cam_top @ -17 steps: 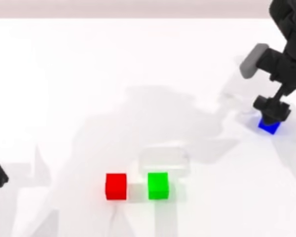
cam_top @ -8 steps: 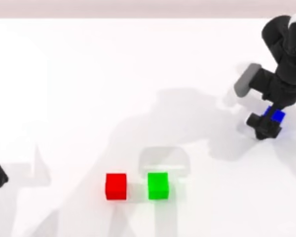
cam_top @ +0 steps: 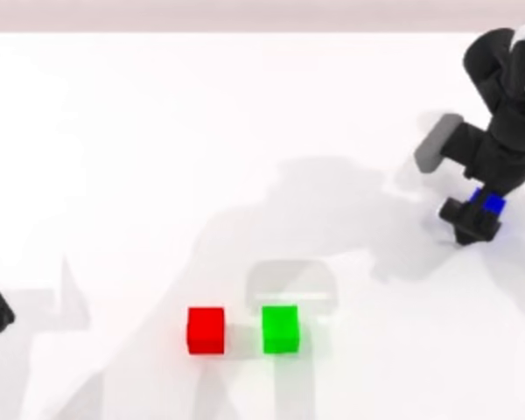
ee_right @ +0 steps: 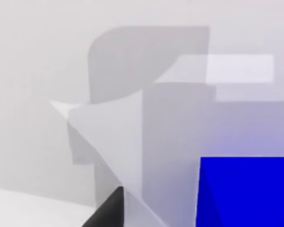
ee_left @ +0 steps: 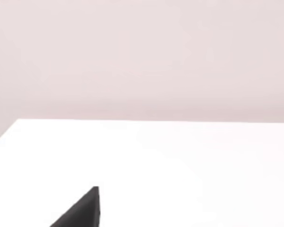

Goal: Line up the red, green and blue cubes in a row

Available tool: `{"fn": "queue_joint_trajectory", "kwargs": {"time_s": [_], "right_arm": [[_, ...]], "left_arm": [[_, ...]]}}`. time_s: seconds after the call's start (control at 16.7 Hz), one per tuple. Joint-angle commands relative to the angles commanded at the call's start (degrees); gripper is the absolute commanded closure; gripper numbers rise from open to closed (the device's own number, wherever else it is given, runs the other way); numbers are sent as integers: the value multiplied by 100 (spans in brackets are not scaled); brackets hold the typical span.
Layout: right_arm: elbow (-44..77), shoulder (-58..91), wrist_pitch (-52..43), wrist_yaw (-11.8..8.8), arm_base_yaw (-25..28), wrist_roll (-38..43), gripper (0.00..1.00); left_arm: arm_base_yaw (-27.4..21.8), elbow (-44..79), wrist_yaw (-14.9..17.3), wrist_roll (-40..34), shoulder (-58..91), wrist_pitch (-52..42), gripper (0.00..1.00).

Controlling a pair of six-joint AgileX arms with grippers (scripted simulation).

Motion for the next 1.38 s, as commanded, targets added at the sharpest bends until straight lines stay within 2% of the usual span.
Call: {"fn": "queue_joint_trajectory", "kwargs": {"time_s": [0.36, 0.96, 1.38], "right_arm": [[0, 0, 0, 0, 0, 0, 98], [24, -111, -91, -36, 0, 40, 100], [856, -491, -1347, -42, 37, 30, 100]], "left_arm": [[0, 0, 0, 0, 0, 0, 0], [0, 0, 0, 0, 0, 0, 0], [0, 0, 0, 0, 0, 0, 0]]}}
